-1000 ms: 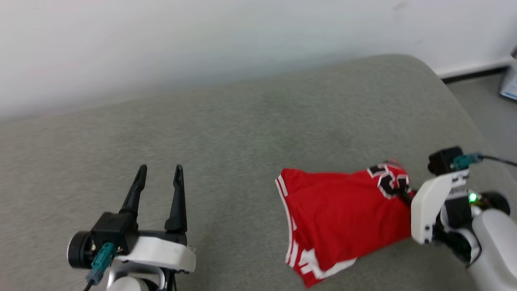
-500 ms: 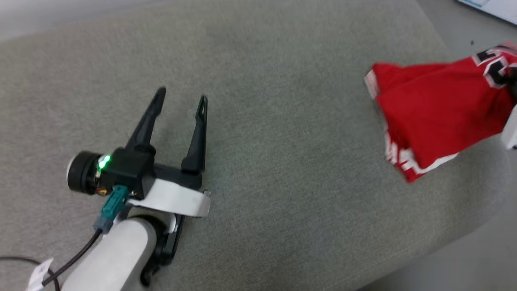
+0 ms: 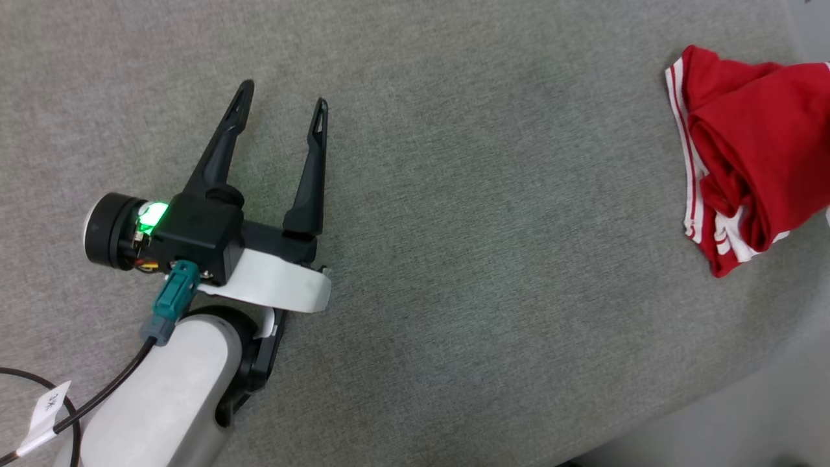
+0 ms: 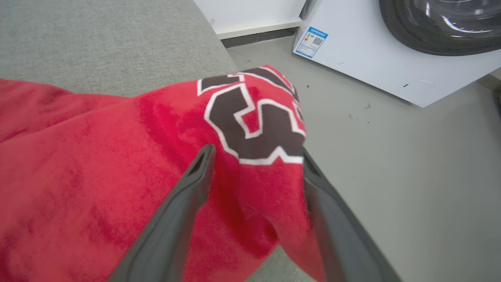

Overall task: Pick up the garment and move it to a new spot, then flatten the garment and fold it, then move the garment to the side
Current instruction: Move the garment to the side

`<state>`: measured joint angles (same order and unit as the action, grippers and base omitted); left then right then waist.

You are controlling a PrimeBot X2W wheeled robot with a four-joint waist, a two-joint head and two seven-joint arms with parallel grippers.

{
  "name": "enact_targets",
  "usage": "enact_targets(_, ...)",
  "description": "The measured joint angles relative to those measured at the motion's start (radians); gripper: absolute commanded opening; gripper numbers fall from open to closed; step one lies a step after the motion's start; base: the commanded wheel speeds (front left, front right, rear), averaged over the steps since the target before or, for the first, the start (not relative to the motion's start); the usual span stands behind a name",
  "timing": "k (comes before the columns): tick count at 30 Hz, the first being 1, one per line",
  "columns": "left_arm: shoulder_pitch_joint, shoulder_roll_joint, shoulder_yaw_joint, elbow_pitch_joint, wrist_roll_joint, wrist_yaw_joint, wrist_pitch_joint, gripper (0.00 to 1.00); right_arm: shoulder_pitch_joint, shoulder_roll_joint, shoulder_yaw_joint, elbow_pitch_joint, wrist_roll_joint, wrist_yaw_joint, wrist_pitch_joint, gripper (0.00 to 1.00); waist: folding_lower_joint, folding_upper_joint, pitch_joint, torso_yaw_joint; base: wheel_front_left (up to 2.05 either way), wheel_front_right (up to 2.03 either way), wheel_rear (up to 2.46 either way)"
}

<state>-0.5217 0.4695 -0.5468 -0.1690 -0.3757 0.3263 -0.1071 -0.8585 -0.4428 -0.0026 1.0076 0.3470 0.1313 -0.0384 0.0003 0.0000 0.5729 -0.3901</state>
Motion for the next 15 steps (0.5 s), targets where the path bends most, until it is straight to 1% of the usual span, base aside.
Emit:
enact_targets(4, 0.025, -0.002, 0.001, 0.013, -0.017, 0.006, -0.011, 1.0, -0.005, -0.012, -0.043, 0.075, -0.031, 0.0, -0.062, 1.0, -0.0001, 0.0, -0.034, -0.002, 0.0, 0.0, 0.0)
enact_targets(7, 0.054, -0.007, 0.003, 0.03, -0.035, 0.009, -0.027, 1.0, -0.004, -0.019, -0.059, 0.097, -0.043, 0.0, -0.099, 1.0, -0.0001, 0.0, -0.071, -0.002, 0.0, 0.0, 0.0)
enact_targets(11, 0.109, -0.022, 0.006, 0.053, -0.06, 0.018, -0.063, 1.0, 0.027, -0.013, -0.047, 0.087, -0.053, 0.0, -0.138, 1.0, -0.0002, 0.0, -0.136, 0.002, 0.0, 0.0, 0.0)
enact_targets(15, 0.178, -0.041, 0.018, 0.079, -0.097, 0.033, -0.091, 1.0, 0.108, 0.017, -0.019, 0.035, -0.056, 0.0, -0.165, 1.0, -0.0003, 0.0, -0.214, 0.014, 0.0, 0.0, 0.0)
